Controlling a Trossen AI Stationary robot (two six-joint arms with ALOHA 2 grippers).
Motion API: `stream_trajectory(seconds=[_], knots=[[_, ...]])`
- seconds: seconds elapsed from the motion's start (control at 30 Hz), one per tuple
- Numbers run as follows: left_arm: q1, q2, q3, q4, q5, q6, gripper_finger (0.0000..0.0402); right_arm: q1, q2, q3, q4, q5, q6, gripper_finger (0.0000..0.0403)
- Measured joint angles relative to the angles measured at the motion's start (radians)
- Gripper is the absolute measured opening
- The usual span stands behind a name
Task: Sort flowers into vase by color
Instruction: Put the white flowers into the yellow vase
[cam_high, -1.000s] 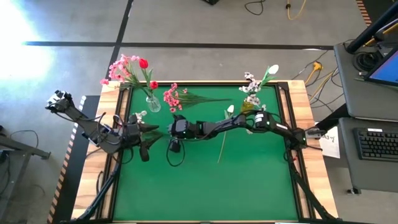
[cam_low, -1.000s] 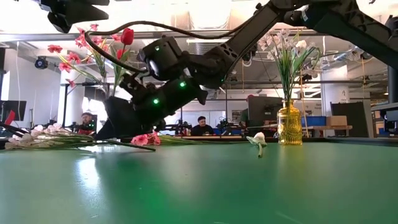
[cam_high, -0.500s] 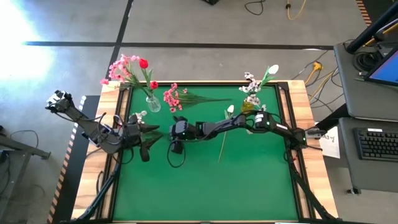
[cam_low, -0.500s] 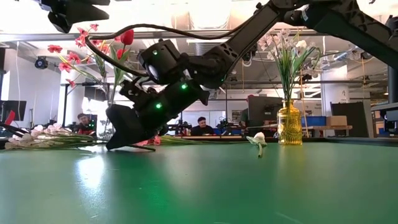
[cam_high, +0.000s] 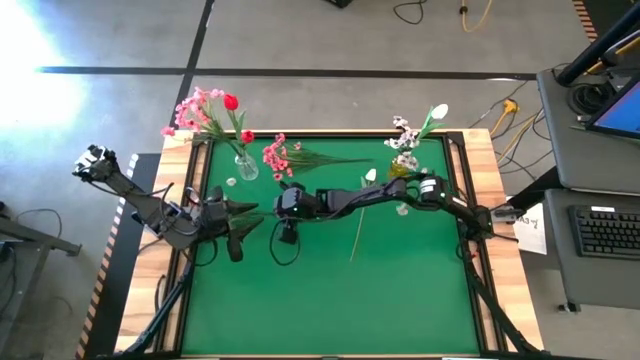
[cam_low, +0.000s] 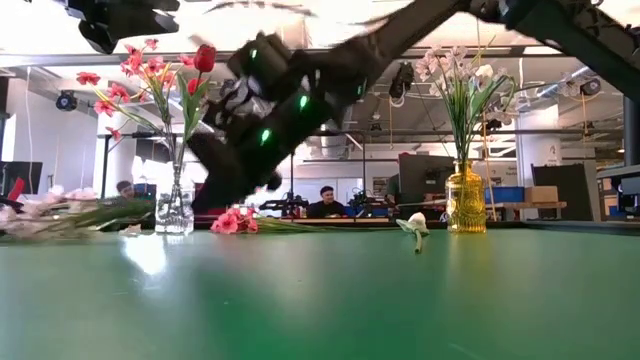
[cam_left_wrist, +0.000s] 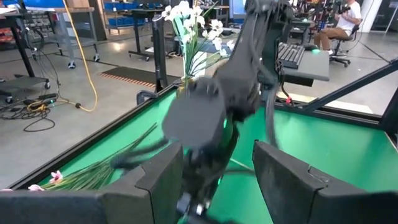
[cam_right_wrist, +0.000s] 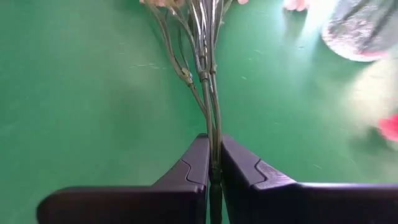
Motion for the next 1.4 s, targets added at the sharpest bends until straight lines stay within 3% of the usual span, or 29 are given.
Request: stream_trajectory(seconds=[0.23,0.43,0.7,0.97,1.13,1.4], knots=[[0.0,-0.029,0.032,-0.001,-0.001,0.015,0.0181,0.016,-0.194,-0.062,-0.256,0.033,-0.004,0.0016],[0.0,-0.027,0.1,-0.001,-0.001,0.098,0.0181,0.031,-0.452,-0.282,-0.254,0.036,0.052,0.0016],[0.0,-0.025,0.151,-0.001,-0.009,0.204,0.0181,0.12,-0.794,-0.655,0.015,0.048,0.127,0.0015],[0.0,-0.028,0.151,-0.002,-0.01,0.223,0.0181,0.22,-1.04,-0.969,0.336,0.192,0.201,0.0015],[0.0,-0.031,0.151,-0.001,-0.01,0.233,0.0181,0.238,-1.086,-1.084,0.586,0.195,0.198,0.0015],[0.0,-0.059,0.152,0.003,-0.01,0.239,0.0181,0.238,-1.048,-1.113,0.846,0.202,0.129,0.0015]])
